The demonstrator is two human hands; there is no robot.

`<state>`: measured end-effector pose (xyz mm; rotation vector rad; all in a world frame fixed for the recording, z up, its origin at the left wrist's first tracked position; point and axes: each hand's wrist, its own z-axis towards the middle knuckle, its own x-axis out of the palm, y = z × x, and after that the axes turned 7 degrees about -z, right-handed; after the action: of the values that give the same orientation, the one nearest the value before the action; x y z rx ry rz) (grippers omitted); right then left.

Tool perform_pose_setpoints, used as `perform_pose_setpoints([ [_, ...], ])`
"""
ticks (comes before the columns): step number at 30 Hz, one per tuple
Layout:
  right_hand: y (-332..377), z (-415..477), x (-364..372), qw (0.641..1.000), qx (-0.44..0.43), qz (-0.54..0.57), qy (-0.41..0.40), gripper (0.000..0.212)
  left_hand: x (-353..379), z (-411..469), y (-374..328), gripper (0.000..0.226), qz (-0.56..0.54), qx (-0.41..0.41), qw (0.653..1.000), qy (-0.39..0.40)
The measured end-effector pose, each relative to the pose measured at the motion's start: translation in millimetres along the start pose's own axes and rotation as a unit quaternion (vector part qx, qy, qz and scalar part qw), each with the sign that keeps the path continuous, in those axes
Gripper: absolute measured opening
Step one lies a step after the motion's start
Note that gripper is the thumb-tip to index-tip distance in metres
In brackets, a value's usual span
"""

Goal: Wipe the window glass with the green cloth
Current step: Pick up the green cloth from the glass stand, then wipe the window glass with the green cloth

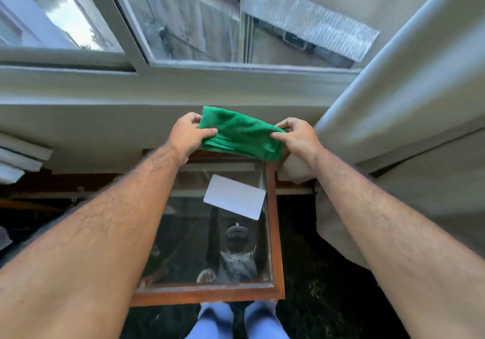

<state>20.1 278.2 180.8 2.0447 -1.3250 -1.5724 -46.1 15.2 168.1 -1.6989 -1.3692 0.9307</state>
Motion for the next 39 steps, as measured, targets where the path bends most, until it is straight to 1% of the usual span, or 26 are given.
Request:
perform_pose_setpoints([
  [2, 26, -9, -30, 0.999, -0.020, -0.012, -0.043, 0.021, -1, -11, -38, 0.032, 0.012, 0.024, 0.999, 0.022],
  [5, 67, -25, -73, 0.995, -0.052, 0.008, -0.090, 0.019, -8, -28, -102, 0.032, 0.011, 0.067, 0.997, 0.047],
  [7, 92, -35, -100, 0.991, -0.067, 0.050, -0.102, 0.018, -13, -38, -142, 0.034, 0.006, 0.086, 0.994, 0.064],
  [10, 130, -52, -140, 0.986, -0.094, 0.081, -0.114, 0.016, -19, -58, -199, 0.047, -0.008, 0.118, 0.990, 0.076],
  [16, 204, -82, -213, 0.967, -0.153, 0.129, -0.157, 0.027, -26, -100, -301, 0.041, -0.045, 0.195, 0.977, 0.072],
  [21, 260, -110, -262, 0.951, -0.190, 0.155, -0.187, 0.017, -36, -132, -375, 0.035, -0.051, 0.246, 0.964, 0.090],
  [24, 292, -128, -287, 0.945, -0.216, 0.137, -0.203, 0.021, -42, -149, -416, 0.028, -0.068, 0.281, 0.953, 0.093],
  [26, 314, -139, -303, 0.937, -0.240, 0.129, -0.218, 0.019, -44, -163, -445, 0.024, -0.078, 0.308, 0.944, 0.092],
  [31, 362, -162, -343, 0.911, -0.293, 0.125, -0.263, 0.018, -50, -192, -510, 0.025, -0.087, 0.382, 0.918, 0.066],
  [34, 383, -171, -361, 0.902, -0.317, 0.138, -0.259, 0.018, -51, -205, -543, 0.025, -0.075, 0.429, 0.899, 0.037],
  [37, 397, -173, -375, 0.891, -0.355, 0.108, -0.264, 0.018, -51, -214, -577, 0.025, -0.004, 0.489, 0.872, -0.014],
  [39, 399, -172, -387, 0.873, -0.371, 0.070, -0.310, 0.026, -53, -220, -601, 0.025, 0.068, 0.536, 0.840, -0.050],
])
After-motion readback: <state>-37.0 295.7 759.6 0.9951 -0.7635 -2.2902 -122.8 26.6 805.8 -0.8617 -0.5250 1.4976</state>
